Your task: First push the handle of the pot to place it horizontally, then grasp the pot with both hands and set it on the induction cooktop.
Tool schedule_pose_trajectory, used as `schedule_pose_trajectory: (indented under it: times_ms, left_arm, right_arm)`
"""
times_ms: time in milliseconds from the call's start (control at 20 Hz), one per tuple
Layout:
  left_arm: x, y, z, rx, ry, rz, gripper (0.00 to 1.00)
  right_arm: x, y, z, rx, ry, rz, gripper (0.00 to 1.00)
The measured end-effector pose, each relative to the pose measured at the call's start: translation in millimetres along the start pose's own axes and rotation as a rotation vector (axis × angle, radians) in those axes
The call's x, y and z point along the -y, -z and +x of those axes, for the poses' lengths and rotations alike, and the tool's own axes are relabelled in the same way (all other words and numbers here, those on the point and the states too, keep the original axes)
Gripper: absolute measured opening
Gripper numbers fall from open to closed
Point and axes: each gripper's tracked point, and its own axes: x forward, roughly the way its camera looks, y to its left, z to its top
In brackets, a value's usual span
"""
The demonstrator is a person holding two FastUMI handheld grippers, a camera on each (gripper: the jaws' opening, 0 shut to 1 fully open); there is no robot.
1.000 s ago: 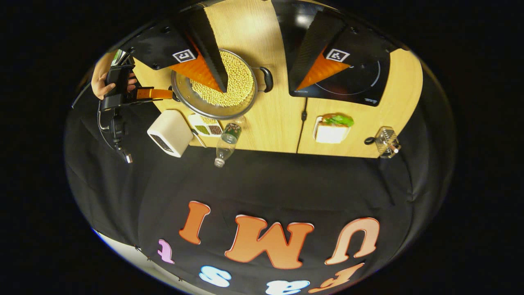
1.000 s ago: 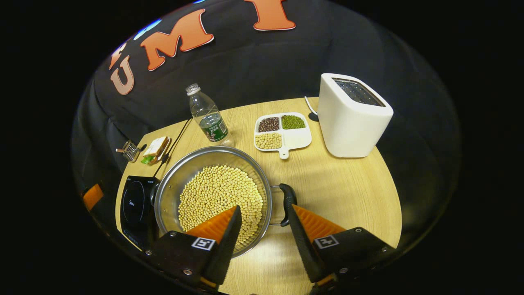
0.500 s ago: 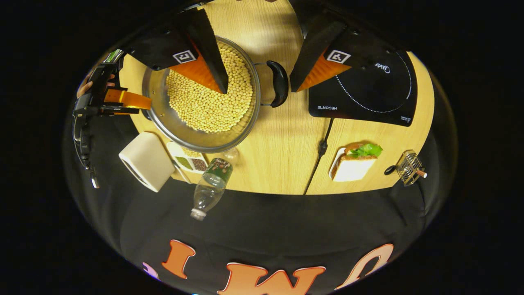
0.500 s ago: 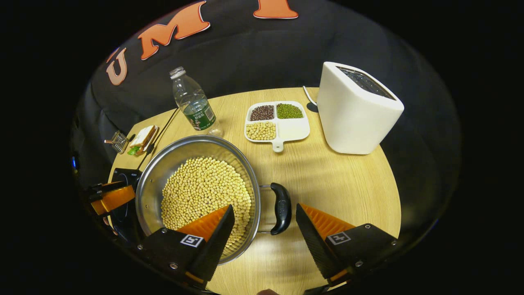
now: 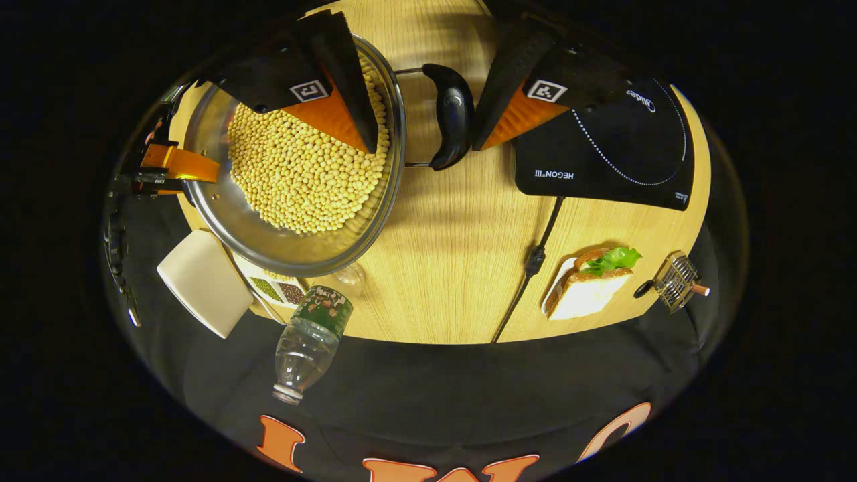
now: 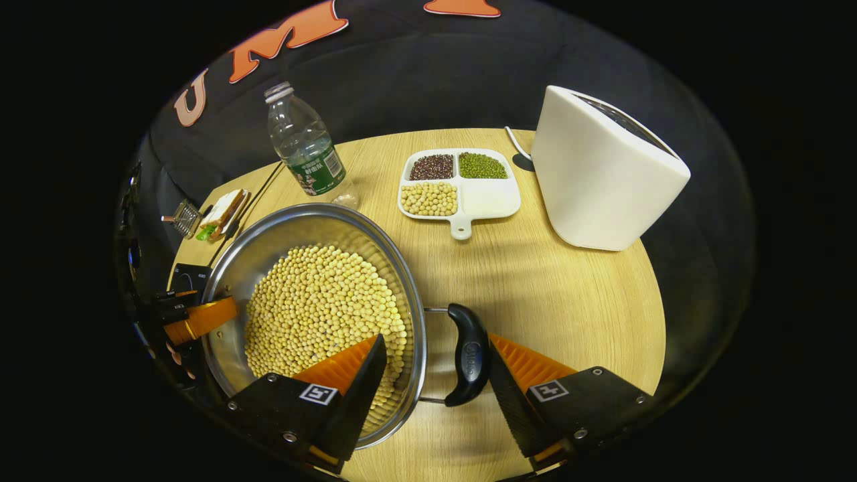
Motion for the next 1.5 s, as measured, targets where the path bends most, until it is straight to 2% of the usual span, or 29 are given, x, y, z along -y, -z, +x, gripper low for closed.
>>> schedule_pose_trajectory:
  times_ms: [100, 150, 200, 250, 400, 650, 750, 850, 900, 1000, 1050, 1150, 1200, 1500]
  left_arm:
    - [-3, 1, 4, 0.002, -0.014, -0.002, 0.90]
    - [-1, 3, 5, -0.005, -0.009, -0.006, 0.84]
    - [2, 2, 5, -0.002, 0.003, -0.013, 0.80]
    - [2, 3, 6, -0.006, 0.004, -0.018, 0.80]
    - [2, 1, 8, 0.005, -0.003, -0.031, 0.72]
    - [0, -3, 10, 0.047, -0.018, -0.023, 0.70]
    - [1, -4, 11, 0.056, -0.024, -0.022, 0.69]
    - [-1, -3, 10, 0.057, -0.033, -0.003, 0.68]
    - [-1, -1, 11, 0.051, -0.033, -0.003, 0.67]
    - [1, -2, 8, 0.056, -0.023, -0.016, 0.66]
    - [0, -2, 3, 0.069, -0.024, -0.012, 0.66]
    - [-2, -6, -11, 0.096, -0.027, 0.001, 0.69]
    - [-4, -8, -18, 0.107, -0.029, 0.007, 0.66]
    - [-25, -11, -59, 0.143, -0.061, 0.025, 0.67]
  right_arm:
    - [2, 0, 5, -0.008, 0.008, 0.012, 0.83]
    - [4, 0, 8, -0.011, 0.015, 0.009, 0.82]
    - [5, 2, 11, -0.016, 0.022, 0.004, 0.72]
    - [7, 4, 14, -0.023, 0.032, 0.001, 0.76]
    - [6, 3, 16, -0.029, 0.017, 0.025, 0.70]
    - [6, 4, 14, -0.020, 0.015, 0.025, 0.64]
    - [5, 5, 13, -0.018, 0.015, 0.031, 0.55]
    - [4, 7, 10, -0.017, 0.026, 0.021, 0.56]
    - [3, 7, 9, -0.014, 0.032, 0.019, 0.51]
    - [-2, 5, 8, -0.003, 0.038, 0.015, 0.59]
    - [0, 5, 6, 0.008, 0.040, 0.009, 0.55]
    - [2, 5, 5, 0.028, 0.040, 0.012, 0.55]
    - [3, 6, 5, 0.035, 0.038, 0.013, 0.55]
    - [5, 6, 11, 0.053, 0.011, -0.001, 0.55]
